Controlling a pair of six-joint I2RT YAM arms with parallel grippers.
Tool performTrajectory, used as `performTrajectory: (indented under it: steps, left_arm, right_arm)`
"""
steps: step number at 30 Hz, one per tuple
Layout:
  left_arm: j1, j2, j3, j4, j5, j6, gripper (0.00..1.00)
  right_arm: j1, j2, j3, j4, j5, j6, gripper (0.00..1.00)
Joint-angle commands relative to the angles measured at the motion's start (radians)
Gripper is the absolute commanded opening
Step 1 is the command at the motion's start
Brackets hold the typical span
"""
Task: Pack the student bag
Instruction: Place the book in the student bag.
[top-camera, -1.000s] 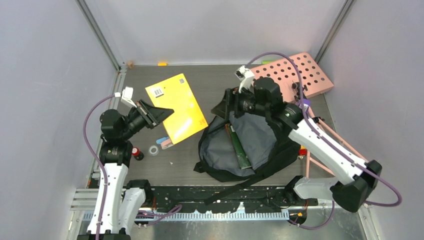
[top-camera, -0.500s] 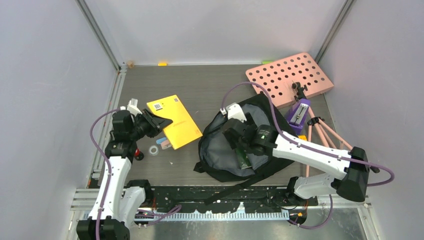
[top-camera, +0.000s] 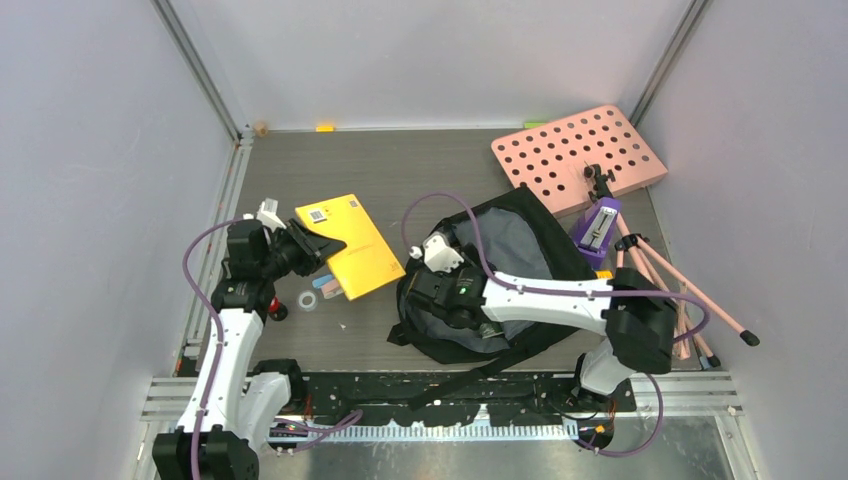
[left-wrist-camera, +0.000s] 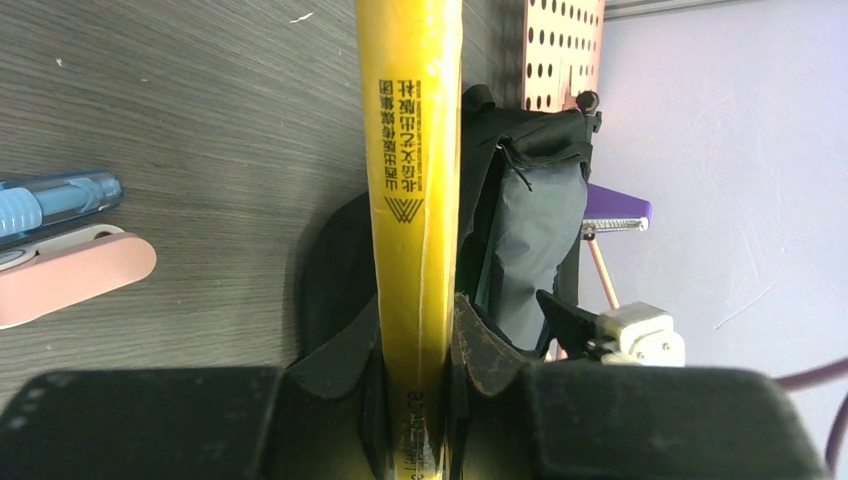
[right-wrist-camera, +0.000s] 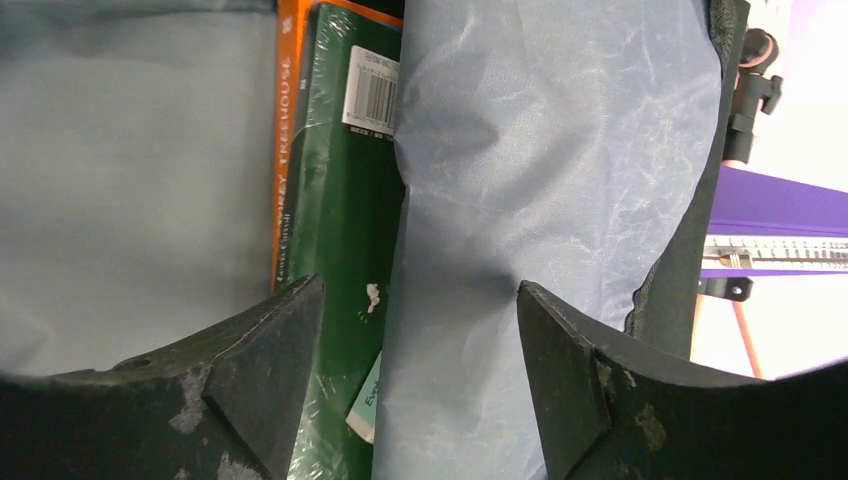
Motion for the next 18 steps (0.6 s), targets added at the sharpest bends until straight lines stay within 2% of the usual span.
performTrajectory:
  steps: [1,6,10,12,13,18]
  left_arm:
    - [-0.002,-0.019,0.051,0.059,0.053,-0.002,0.0]
    - [-0.002,-0.015,0.068,0.056,0.066,-0.005,0.0]
    - [-0.002,-0.019,0.095,0.028,0.066,0.006,0.0]
    - [-0.007,-0.024,0.104,0.021,0.063,0.001,0.0]
    - [-0.017,-0.027,0.107,0.021,0.053,0.0,0.0]
    - [-0.136,0.004,0.145,-0.001,-0.018,0.009,0.0]
  right_arm:
    - [0.008,0.063,-0.005,-0.033,0.143,0.078,0.77]
    - [0.008,0.127,0.01,-0.09,0.259,0.141,0.74]
    - [0.007,0.174,0.037,-0.151,0.315,0.186,0.6]
    - [0.004,0.172,0.063,-0.177,0.329,0.212,0.45]
    - [0.001,0.165,0.068,-0.18,0.325,0.213,0.34]
    - [-0.035,0.037,0.104,-0.126,0.243,0.137,0.04]
